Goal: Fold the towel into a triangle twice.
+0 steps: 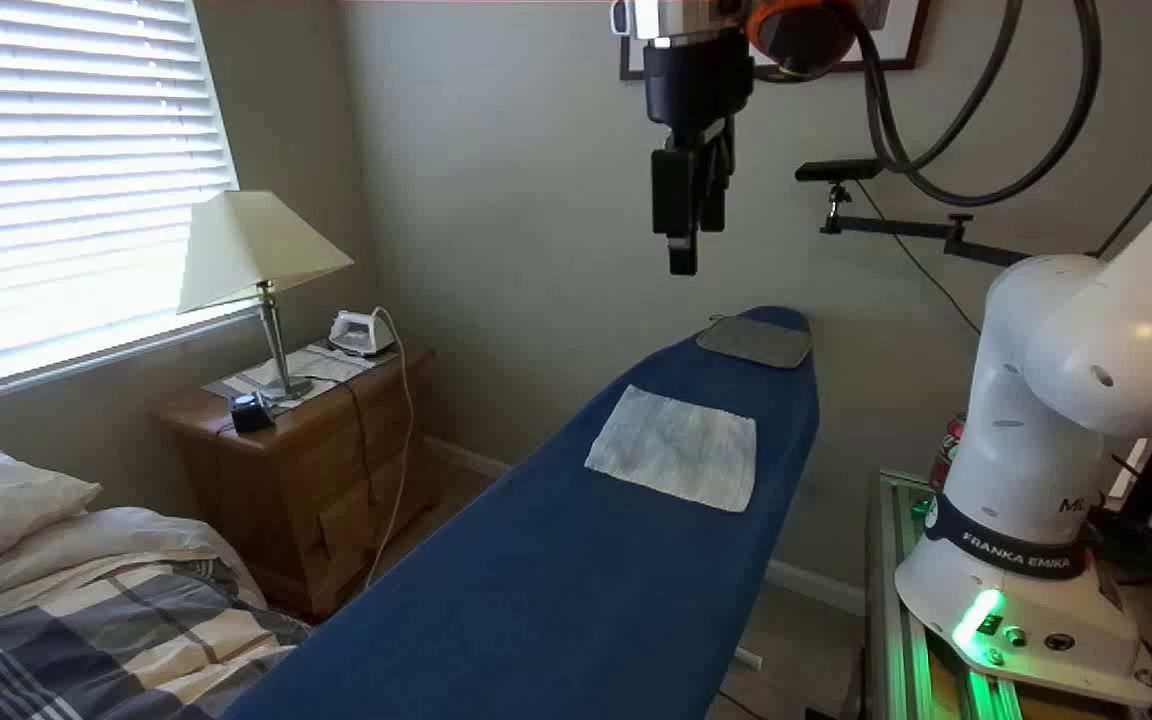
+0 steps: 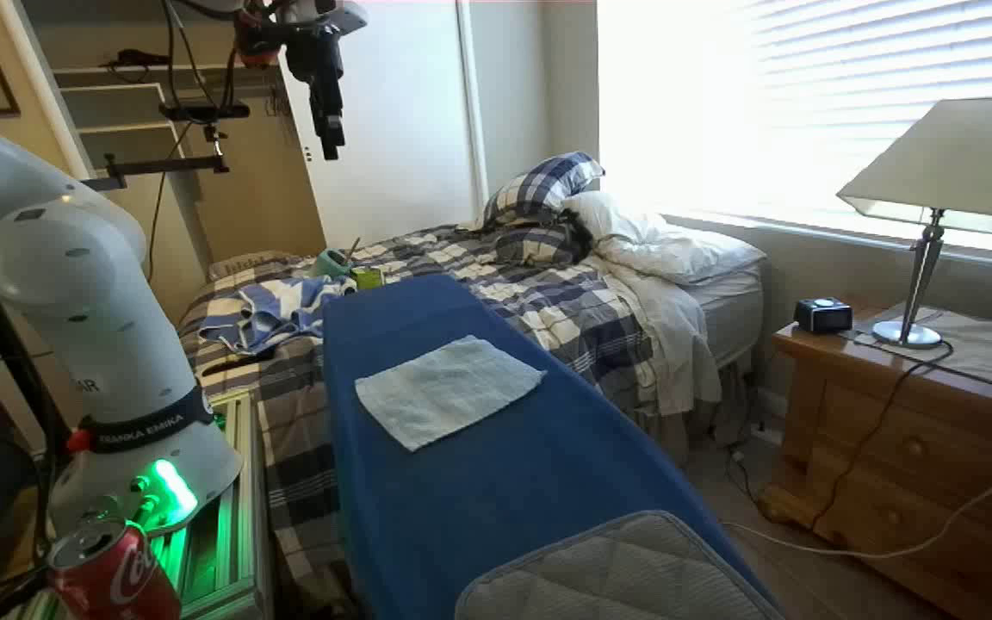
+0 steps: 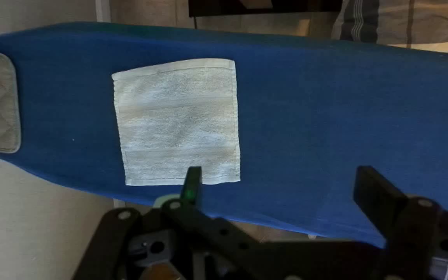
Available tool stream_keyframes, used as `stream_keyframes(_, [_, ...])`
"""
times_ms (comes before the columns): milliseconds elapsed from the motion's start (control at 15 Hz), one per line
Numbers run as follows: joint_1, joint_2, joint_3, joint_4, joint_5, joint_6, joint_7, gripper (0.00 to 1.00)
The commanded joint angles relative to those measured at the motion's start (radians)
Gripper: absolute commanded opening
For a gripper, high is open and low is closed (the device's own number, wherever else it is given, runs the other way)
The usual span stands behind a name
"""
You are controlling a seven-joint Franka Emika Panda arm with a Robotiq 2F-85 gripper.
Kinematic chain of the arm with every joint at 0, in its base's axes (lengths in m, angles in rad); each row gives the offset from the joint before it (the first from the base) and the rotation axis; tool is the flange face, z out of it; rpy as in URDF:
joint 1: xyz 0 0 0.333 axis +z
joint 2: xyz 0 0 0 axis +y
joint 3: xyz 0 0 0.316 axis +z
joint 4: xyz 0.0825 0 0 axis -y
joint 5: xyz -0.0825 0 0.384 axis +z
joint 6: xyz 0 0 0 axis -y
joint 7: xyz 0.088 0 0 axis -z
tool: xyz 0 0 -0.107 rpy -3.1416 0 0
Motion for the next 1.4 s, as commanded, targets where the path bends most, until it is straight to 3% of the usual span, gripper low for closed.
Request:
stream_keyframes(0, [0.024,0.006,-0.017,0.003,-0.010,-0.003,0.012,1.00])
stream_keyframes(267, [0.024,0.006,-0.017,0.003,-0.010,-0.003,0.012,1.00])
stream_keyframes(467, [-0.012,0.047,-0.056,-0.012,-0.039,0.062,0.011,1.00])
stream_keyframes(933, [-0.058,0.183,-0.183,-0.104,-0.113,0.430,-0.054,1.00])
stream_keyframes(1333, [-0.081,0.340,-0.218,-0.201,-0.085,0.669,0.025,1.00])
